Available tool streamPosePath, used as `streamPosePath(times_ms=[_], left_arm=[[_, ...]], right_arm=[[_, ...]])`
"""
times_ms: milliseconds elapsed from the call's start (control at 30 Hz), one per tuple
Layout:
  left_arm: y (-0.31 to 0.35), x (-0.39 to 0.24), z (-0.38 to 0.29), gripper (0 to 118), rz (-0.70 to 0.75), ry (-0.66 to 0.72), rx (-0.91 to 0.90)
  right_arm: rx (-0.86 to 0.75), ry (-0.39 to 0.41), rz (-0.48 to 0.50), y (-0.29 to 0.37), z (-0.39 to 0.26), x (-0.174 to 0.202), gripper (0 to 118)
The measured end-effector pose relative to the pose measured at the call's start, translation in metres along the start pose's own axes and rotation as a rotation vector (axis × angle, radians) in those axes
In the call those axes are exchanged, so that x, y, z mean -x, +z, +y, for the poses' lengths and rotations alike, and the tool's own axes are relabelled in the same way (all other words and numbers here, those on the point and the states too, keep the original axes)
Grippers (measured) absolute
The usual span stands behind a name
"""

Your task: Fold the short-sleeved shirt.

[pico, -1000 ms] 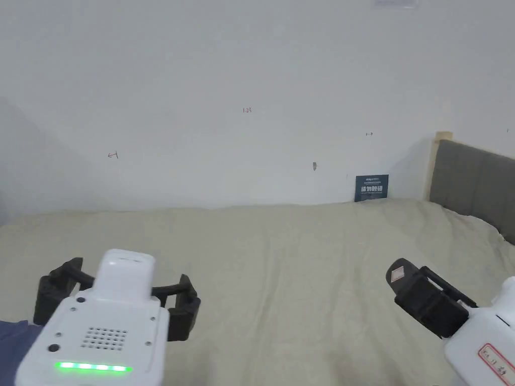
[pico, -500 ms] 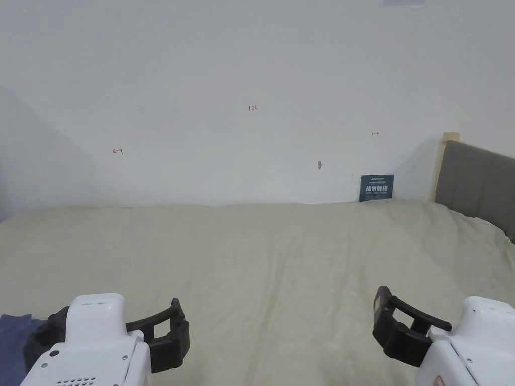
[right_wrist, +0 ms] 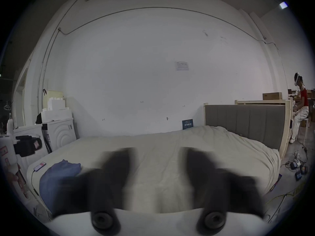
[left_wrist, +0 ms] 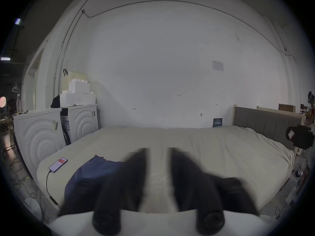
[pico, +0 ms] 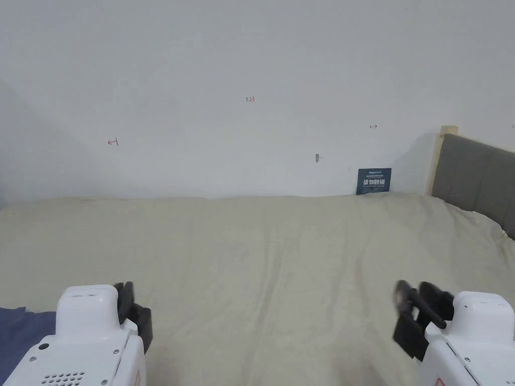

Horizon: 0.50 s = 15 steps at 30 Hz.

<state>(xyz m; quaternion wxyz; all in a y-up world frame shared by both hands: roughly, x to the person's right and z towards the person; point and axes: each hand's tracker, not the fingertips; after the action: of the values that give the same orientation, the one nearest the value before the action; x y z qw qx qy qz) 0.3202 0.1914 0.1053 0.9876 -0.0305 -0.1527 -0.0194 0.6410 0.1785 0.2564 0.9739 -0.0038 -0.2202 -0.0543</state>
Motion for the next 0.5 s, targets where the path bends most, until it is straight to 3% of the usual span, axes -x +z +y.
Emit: streamPosePath(times_ms=[33,100,300,500], left_arm=[[-0.001,0.003,0.000,0,-0.044,-0.009,0.007],[-0.004,0.003,0.001,0,-0.048,0.008,0.016],[-0.010,-0.001,0.002,0,-0.040,0.022,0.020],[-0.015,0.004,0.001,0,-0.015,0.037,0.037]], right_arm=[[0.013,-0.003,-0.048,-0.003,-0.001,-0.002,6],[0.046,-0.094,0.075,-0.003,-0.002,-0.012,4],[0.040,-0.019,0.077,0.000,-0.005,-0.006,4],[0.052,-0.013,0.083,-0.006,-0.005,-0.002,4]])
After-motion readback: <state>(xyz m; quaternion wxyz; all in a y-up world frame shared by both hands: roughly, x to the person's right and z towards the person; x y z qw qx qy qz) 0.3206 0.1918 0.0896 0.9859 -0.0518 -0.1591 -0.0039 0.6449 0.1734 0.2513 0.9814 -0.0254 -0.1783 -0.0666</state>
